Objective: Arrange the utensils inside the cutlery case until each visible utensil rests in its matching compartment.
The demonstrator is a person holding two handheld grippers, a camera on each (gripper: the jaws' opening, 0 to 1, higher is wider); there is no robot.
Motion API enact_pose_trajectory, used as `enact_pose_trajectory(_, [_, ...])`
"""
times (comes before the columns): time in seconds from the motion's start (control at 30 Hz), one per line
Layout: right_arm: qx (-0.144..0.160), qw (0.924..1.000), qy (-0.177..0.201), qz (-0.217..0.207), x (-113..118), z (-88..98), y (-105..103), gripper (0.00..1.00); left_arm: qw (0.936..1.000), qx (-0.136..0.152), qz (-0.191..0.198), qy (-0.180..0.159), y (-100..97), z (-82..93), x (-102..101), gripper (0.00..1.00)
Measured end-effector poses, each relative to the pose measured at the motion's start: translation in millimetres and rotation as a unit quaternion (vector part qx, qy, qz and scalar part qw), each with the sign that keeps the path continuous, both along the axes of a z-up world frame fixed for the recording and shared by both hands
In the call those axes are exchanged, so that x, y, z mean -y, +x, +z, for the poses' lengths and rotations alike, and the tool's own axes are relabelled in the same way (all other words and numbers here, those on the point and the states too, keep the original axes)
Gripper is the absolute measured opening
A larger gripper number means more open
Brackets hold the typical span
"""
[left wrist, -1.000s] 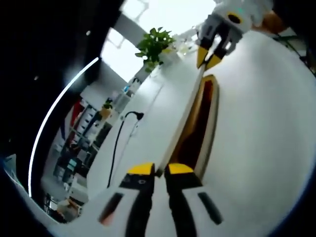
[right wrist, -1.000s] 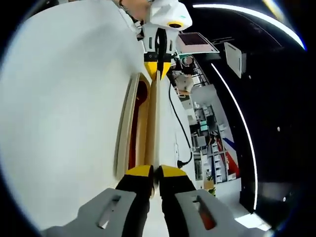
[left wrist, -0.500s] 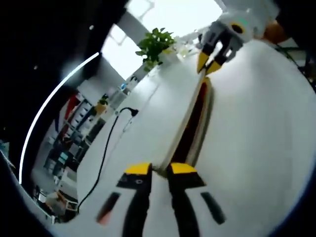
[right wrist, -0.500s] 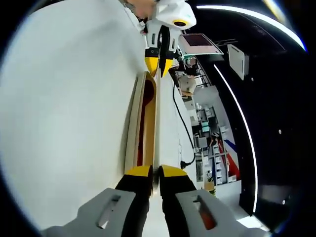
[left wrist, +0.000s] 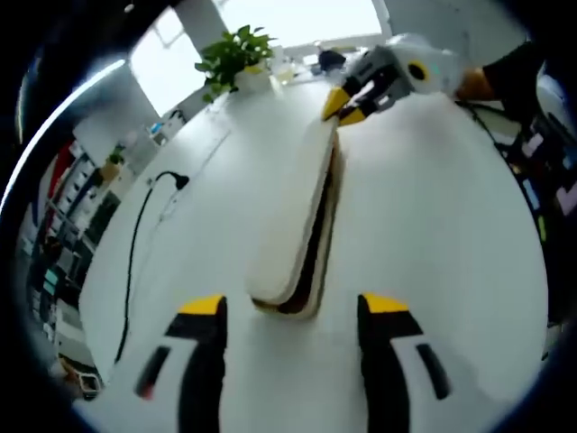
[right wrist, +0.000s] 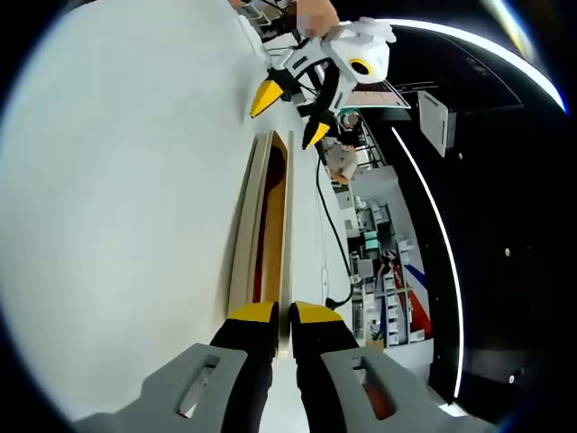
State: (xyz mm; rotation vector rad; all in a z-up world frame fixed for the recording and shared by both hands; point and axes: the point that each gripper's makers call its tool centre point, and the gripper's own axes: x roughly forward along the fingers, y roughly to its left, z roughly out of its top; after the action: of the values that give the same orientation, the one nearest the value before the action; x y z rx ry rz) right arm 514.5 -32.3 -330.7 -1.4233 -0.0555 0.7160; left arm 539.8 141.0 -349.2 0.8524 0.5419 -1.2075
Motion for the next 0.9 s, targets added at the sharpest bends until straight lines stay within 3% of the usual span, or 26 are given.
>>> enact_pose_trajectory(0.23, [0.015, 0.9997, -0.001, 0.02, -3.7, 0.1, -1.7, 0.05, 0.9953, -0.05, -0.017, 0.081, 12.3, -22.3, -2.5, 0.65])
enact_pose_trajectory(0.3, [0.022, 0.9994, -0.004, 0.026, -4.7, 0.8, -2.0, 0.05, 0.9944, -0.079, -0.006, 0.071, 12.1, -22.5, 1.9, 0.62])
enact_pose_trajectory(0.37, [0.025, 0.9992, -0.007, 0.031, -5.4, -0.4, -1.6, 0.05, 0.9937, -0.077, -0.016, 0.08, 15.6, -23.7, 3.0, 0.61])
enact_pose_trajectory(0.5, [0.037, 0.998, -0.015, 0.049, -9.8, 2.7, -2.1, 0.05, 0.9842, -0.14, -0.023, 0.106, 4.3, -28.9, 1.8, 0.54])
enact_pose_trajectory(0.63, [0.04, 0.9974, -0.016, 0.059, -12.8, 3.2, -1.8, 0.05, 0.9803, -0.154, -0.024, 0.121, 6.6, -30.6, 2.9, 0.54])
enact_pose_trajectory(0.9, [0.034, 0.9962, -0.005, 0.08, -7.8, -0.5, -3.3, 0.05, 0.978, -0.145, -0.044, 0.143, 0.2, -30.3, 4.0, 0.46])
